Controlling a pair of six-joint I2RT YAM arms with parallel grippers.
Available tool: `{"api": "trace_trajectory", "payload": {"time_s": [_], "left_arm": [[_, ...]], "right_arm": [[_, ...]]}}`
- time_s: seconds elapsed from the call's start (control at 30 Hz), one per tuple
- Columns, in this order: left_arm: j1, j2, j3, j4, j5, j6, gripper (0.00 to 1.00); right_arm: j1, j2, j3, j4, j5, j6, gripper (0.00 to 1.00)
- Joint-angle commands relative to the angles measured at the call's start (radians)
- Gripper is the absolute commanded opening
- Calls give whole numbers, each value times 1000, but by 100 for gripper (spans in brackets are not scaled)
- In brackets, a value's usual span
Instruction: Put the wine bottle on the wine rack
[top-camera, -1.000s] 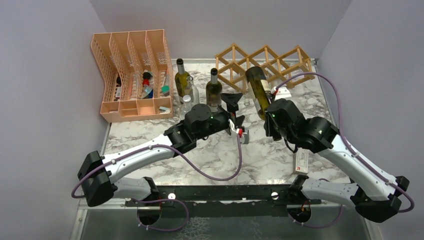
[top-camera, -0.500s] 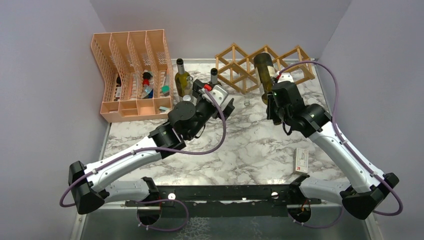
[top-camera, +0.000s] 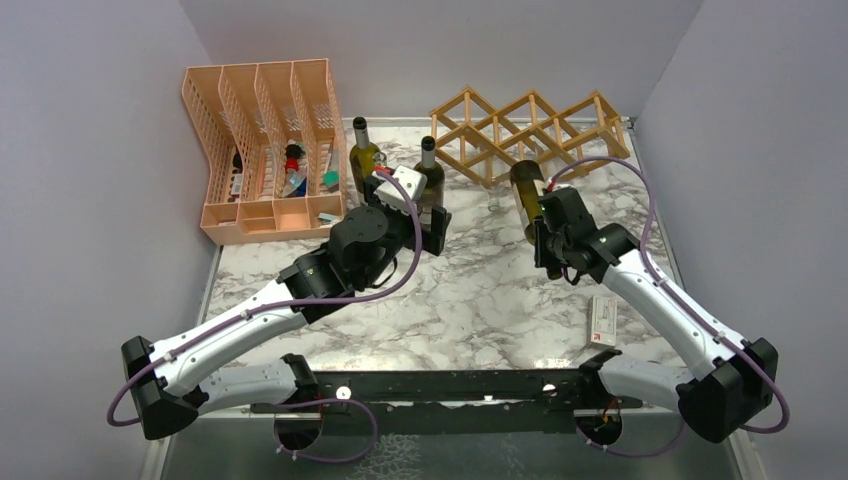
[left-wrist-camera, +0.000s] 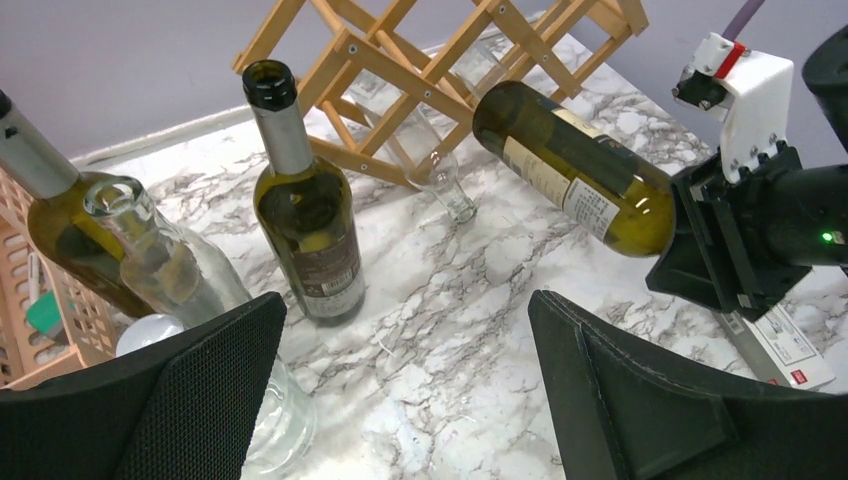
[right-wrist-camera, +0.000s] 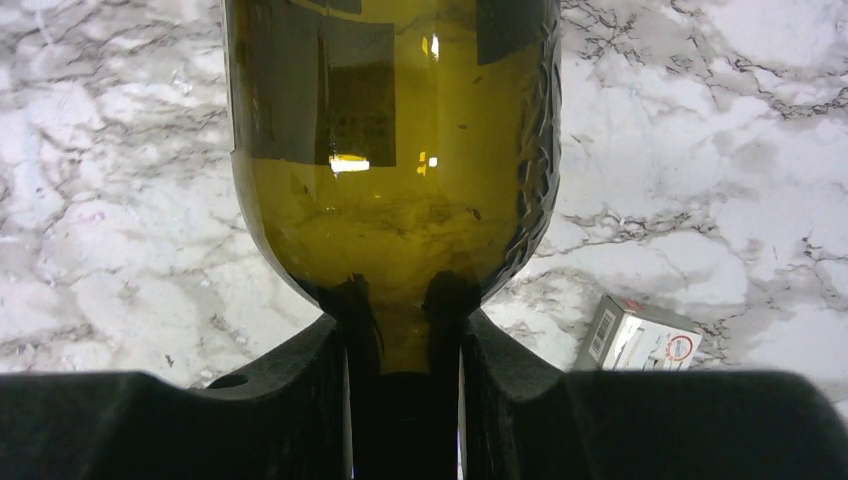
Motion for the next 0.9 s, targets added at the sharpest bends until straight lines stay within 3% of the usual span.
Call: {"api": "trace_trajectory", "payload": {"time_s": [0.0,0.87], "left_arm": [[7,-17,-10,-36,12,-42,99],[8,-46,-15,-60,28,30,99]], "right_arm": [[-64,15,2,214,-21,14,1],[-130,157,100,368,-35,-1,1]]}}
